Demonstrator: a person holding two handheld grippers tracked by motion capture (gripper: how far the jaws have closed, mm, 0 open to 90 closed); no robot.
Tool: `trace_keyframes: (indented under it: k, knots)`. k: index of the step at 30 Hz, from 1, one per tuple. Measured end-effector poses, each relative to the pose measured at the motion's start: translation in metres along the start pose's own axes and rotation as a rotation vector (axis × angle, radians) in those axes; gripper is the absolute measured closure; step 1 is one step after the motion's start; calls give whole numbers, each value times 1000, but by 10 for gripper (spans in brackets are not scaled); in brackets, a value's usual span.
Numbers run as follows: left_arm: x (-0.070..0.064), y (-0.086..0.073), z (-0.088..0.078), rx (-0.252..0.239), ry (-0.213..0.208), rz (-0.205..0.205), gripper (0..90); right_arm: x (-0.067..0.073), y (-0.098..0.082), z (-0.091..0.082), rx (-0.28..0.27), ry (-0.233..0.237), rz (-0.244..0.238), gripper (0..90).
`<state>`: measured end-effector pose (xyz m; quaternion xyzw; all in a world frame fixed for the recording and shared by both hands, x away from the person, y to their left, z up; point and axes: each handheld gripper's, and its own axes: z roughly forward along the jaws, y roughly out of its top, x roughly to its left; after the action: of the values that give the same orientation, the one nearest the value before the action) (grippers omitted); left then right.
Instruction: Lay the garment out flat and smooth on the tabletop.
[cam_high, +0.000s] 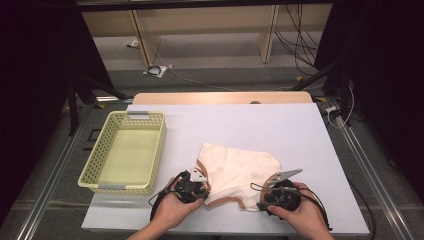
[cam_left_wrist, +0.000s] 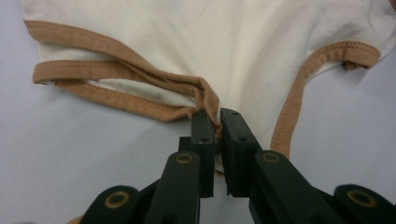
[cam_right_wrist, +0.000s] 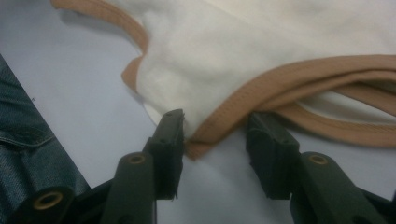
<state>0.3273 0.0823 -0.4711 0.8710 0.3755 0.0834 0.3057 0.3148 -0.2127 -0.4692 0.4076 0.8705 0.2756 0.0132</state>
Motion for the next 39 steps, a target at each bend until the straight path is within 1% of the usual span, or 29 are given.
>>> trace_keyframes:
  k: [1,2,3,4,5,7,9,12,13,15,20,22,24,25,27,28,29,30,31,32,33,34,35,36,37,38,39]
  knots:
    - [0,0,0,-1,1,-1,839,3,1,2,-5,-10,-5,558]
    - [-1,-1,0,0,1,-2,840,5,2,2,0,-26,-25,562]
    - [-1,-1,0,0,2,0,842,8,2,3,2,-44,-41,594]
    - [-2,-2,0,-4,6,-4,843,10,2,3,4,-44,-46,711]
    - [-2,-3,-1,-4,8,-3,845,13,1,3,15,-7,-31,763]
    - [-3,-5,-3,-6,7,-4,845,16,0,3,24,-27,-32,800]
    - [-3,-8,-4,-9,7,-10,845,15,-1,-1,29,-25,-22,847]
    - [-6,-12,-7,-18,1,-14,844,13,-3,-7,49,-26,-21,860]
    - [-8,-13,-9,-19,-2,-10,843,13,-4,-8,61,-24,-18,863]
    - [-11,-15,-10,-18,-10,-3,841,13,-6,-12,84,-28,-29,867]
    - [-18,-21,-14,-10,-28,12,833,14,-13,-19,118,-32,-32,869]
    - [-20,-24,-16,-8,-35,16,829,14,-15,-22,144,-21,-28,868]
    - [-21,-25,-21,-6,-42,25,818,13,-17,-24,153,-16,-23,867]
    - [-21,-26,-23,-5,-37,33,810,12,-18,-24,155,-13,-25,864]
    - [-21,-29,-29,-14,-29,58,765,12,-18,-26,149,-18,-28,831]
    - [-19,-30,-33,-33,-21,71,740,11,-18,-27,146,-21,-30,802]
    - [-18,-30,-35,-44,-13,89,698,10,-18,-29,150,-37,-38,763]
    - [-17,-29,-38,-66,5,143,655,11,-17,-31,156,-51,-36,723]
    - [-16,-28,-39,-81,10,180,598,8,-17,-35,128,-74,-50,680]
    - [-16,-27,-41,-91,18,238,552,7,-16,-38,106,-88,-50,675]
    - [-16,-26,-42,-98,17,262,523,7,-15,-42,81,-112,-81,645]
    - [-18,-24,-41,-106,11,303,509,7,-15,-43,64,-121,-105,621]
    - [-20,-24,-41,-110,6,329,486,9,-13,-46,40,-114,-128,620]
    - [-22,-24,-40,-113,-4,364,480,11,-13,-47,21,-106,-147,618]
    - [-26,-24,-38,-109,-16,391,481,14,-12,-47,-1,-96,-169,614]
    - [-30,-25,-35,-94,-25,413,491,18,-11,-46,-11,-90,-197,613]
    - [-31,-26,-33,-82,-28,417,525,23,-10,-43,-4,-94,-251,621]
